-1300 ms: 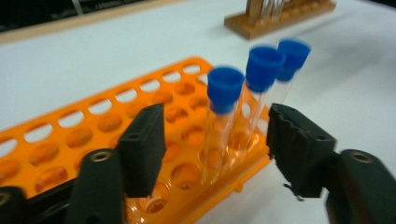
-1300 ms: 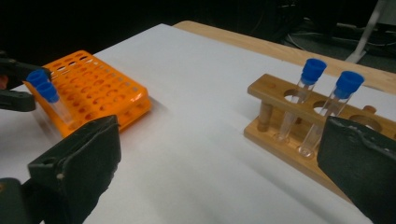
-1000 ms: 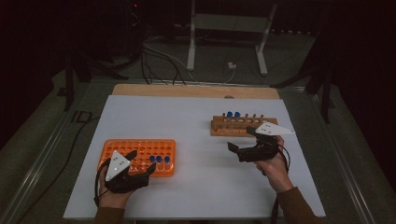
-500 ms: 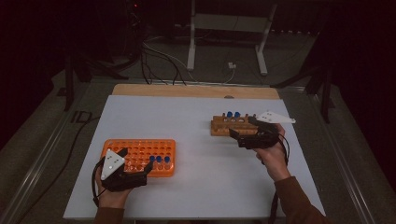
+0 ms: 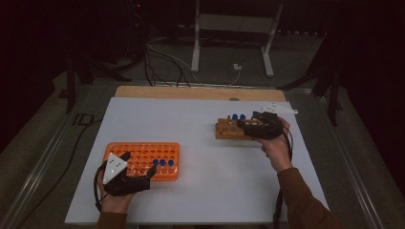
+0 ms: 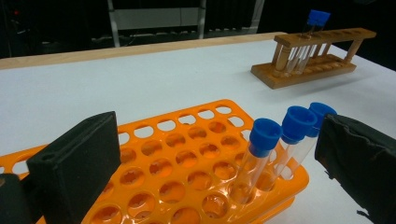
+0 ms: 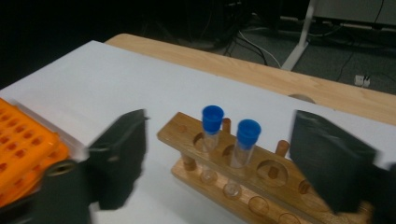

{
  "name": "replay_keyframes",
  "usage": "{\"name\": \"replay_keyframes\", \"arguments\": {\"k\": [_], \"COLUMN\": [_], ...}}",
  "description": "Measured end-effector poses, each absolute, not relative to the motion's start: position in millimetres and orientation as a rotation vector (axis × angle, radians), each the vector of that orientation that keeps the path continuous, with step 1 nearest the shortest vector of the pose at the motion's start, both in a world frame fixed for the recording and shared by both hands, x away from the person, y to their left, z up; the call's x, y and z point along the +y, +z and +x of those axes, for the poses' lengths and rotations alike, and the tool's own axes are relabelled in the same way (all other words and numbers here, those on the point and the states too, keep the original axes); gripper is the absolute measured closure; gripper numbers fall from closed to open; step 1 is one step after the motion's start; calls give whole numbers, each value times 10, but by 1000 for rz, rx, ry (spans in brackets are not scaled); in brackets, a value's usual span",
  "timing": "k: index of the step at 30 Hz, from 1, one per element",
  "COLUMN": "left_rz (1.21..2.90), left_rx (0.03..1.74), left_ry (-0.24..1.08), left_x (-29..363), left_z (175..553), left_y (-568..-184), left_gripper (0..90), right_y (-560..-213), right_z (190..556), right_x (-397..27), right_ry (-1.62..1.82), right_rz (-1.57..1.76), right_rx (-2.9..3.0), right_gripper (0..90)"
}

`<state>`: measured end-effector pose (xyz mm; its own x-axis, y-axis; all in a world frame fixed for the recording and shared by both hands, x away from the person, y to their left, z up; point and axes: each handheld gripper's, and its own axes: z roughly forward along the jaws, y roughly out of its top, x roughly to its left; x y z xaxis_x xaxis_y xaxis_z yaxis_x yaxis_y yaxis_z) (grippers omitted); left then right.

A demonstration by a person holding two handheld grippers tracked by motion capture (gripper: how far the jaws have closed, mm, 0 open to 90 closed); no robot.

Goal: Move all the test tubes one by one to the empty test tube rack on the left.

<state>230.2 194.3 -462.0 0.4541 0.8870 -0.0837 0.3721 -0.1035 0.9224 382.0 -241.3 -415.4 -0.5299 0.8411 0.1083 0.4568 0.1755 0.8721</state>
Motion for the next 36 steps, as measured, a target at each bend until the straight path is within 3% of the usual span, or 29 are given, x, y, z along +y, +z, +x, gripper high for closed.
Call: {"name": "replay_keyframes", "arguments": {"k": [6, 14, 29, 36], "left_rz": [1689, 1694, 1699, 1704], "left_rx": [1097, 1098, 1095, 1093], "left_ry": [629, 628, 626, 623], "left_x": [1942, 1938, 1932, 1923], "left_z": [2306, 2307, 2309, 2308], "left_y": [-4625, -4630, -4636, -4638], "left_gripper": [9, 9, 10, 11], "right_y": [-4263, -4392, -4548, -4570], "right_z": [3933, 4051, 4157, 4151], "right_x": [-2445, -2428, -2331, -2296], "right_ry": [1275, 1224, 1220, 1202], "right_rz": [1256, 1267, 1301, 1306], "right_rx": [2058, 2073, 2098, 2091], "right_gripper": [471, 618, 743, 745]}}
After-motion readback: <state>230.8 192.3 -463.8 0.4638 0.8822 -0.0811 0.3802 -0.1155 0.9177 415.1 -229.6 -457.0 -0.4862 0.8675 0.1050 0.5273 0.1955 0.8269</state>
